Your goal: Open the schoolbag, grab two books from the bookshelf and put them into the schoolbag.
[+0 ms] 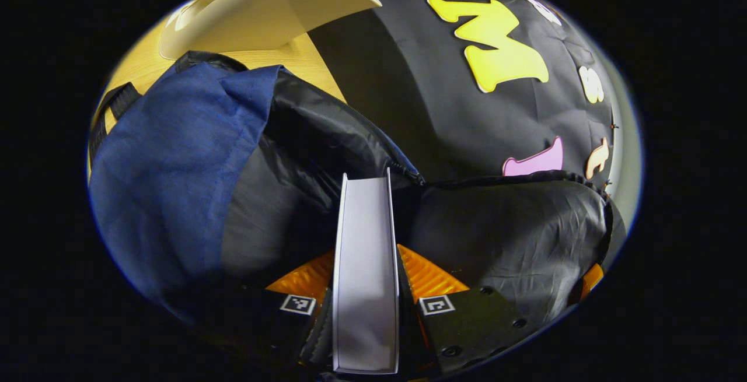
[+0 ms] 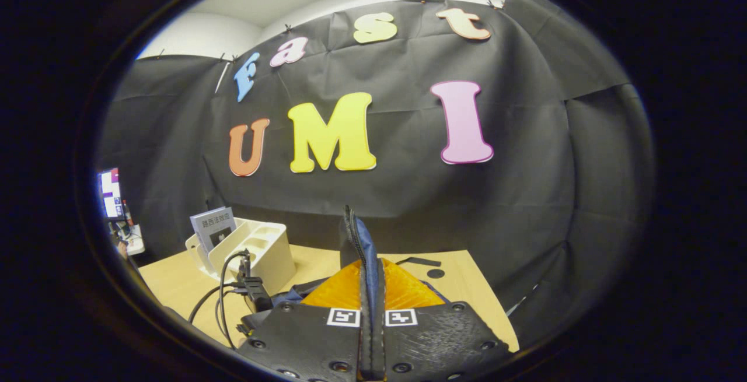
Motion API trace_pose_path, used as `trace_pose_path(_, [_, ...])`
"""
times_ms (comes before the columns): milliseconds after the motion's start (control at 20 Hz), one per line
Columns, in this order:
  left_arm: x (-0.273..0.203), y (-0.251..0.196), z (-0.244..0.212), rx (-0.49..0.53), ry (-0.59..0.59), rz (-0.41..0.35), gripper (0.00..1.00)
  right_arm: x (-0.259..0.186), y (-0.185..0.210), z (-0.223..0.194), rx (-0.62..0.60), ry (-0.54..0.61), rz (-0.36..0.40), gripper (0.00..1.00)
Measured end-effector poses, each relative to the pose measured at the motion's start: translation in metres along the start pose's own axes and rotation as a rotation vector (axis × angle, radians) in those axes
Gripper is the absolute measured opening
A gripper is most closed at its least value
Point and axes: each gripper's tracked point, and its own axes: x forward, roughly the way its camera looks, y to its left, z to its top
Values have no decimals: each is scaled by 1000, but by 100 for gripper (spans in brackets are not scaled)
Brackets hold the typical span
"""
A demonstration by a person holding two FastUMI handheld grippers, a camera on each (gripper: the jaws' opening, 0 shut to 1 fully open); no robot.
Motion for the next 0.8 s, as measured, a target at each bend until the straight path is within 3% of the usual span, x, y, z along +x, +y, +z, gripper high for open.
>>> trace_pose_path(150, [-4, 19, -3, 80, 51, 50, 71, 2, -3, -10, 2, 18, -6, 1])
trace_pose_path(350, [-23, 30, 2, 139, 84, 77, 78, 4, -5, -15, 5, 22, -15, 1])
trace_pose_path(400, [-29, 33, 5, 170, 83, 83, 90, 5, -6, -16, 3, 24, -17, 1])
trace_pose_path(450, [-35, 36, 10, 209, 78, 95, 79, 6, -7, -18, 6, 27, -22, 1])
trace_pose_path(550, [-48, 35, 28, 284, 40, 102, 80, 8, -4, -20, 7, 32, -22, 1])
trace_pose_path(800, [-88, 48, 91, 569, -138, 218, 81, 12, 2, -23, 0, 31, -25, 2])
